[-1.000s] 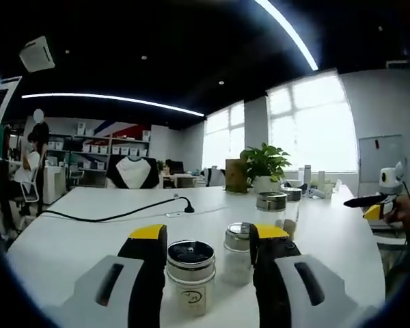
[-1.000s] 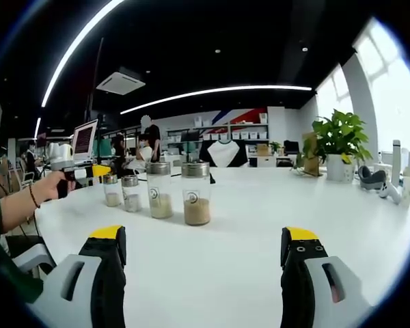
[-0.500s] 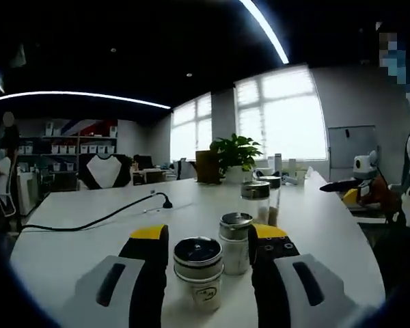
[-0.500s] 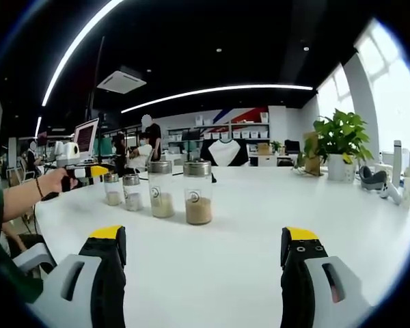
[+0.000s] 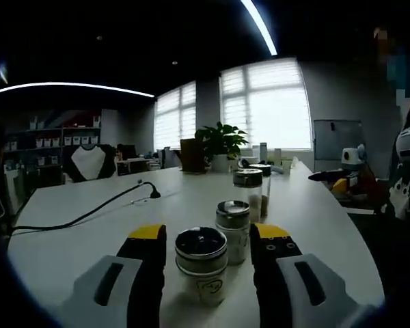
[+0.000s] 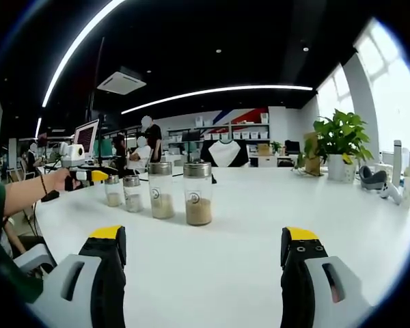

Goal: Rotate the seasoning bottle until the label or dispensing opening points toward the visible target arrow and the bottle remains upright within the marked orientation range

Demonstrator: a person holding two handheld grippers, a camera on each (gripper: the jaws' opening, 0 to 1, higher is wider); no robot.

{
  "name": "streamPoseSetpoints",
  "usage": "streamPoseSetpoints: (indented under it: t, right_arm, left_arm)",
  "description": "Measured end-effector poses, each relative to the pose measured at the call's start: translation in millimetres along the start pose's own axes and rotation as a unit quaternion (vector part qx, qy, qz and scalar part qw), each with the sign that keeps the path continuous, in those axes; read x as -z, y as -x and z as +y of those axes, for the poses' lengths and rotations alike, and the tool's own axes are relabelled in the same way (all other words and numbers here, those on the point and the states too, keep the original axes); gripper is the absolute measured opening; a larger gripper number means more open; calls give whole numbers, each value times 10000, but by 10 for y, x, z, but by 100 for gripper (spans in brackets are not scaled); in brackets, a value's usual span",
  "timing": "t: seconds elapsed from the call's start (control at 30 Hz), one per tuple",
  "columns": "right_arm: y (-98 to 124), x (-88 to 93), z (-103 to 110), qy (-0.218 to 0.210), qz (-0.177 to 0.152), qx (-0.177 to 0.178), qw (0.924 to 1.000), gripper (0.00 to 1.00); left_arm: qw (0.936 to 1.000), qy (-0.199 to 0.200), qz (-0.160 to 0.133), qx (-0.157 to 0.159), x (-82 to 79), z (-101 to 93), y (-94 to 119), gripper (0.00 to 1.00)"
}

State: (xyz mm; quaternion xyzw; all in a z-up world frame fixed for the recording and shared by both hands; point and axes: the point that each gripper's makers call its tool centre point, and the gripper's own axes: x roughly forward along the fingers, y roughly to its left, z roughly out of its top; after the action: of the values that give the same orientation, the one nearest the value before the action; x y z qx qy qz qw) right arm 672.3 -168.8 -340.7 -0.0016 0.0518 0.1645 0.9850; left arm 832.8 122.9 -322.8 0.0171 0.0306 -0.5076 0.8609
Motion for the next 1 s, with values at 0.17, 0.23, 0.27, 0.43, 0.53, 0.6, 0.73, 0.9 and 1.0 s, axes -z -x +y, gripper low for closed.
streamPoseSetpoints:
  t: [0.17,0.23,0.27,0.43,0.53,0.6,0.73,0.9,1.0]
  right_arm:
    - [5,0,-24,-18,-1,33,10000,96]
    - [5,1,-22,-21,1,30,10000,96]
    - [5,0,-20,-15,-3,27,10000,96]
    - [-6,14,-9,-25,16,12,10000,96]
    - [-13,22,-9,-38,24,10,10000,96]
    - [-13,28,-9,-38,41,4,10000,96]
    - [-13,23,-43,-52,26,38,10000,96]
    - [-19,29,-56,-57,28,42,10000,96]
    - [-26,35,-60,-61,34,34,10000,96]
  left_arm:
    - [9997,75,147,151,37,9,-17,47]
    - [9993,228,152,273,54,-6,-27,46]
    - [9990,268,173,303,65,-9,-33,44]
    - [9988,43,314,360,124,-33,-61,43]
    - [9985,258,241,424,123,-26,-84,43]
    - [9985,238,282,416,147,-8,-95,42]
    - [9983,301,304,395,176,15,-100,37]
    - [9984,314,280,382,178,25,-104,37]
    - [9986,279,259,371,178,31,-105,36]
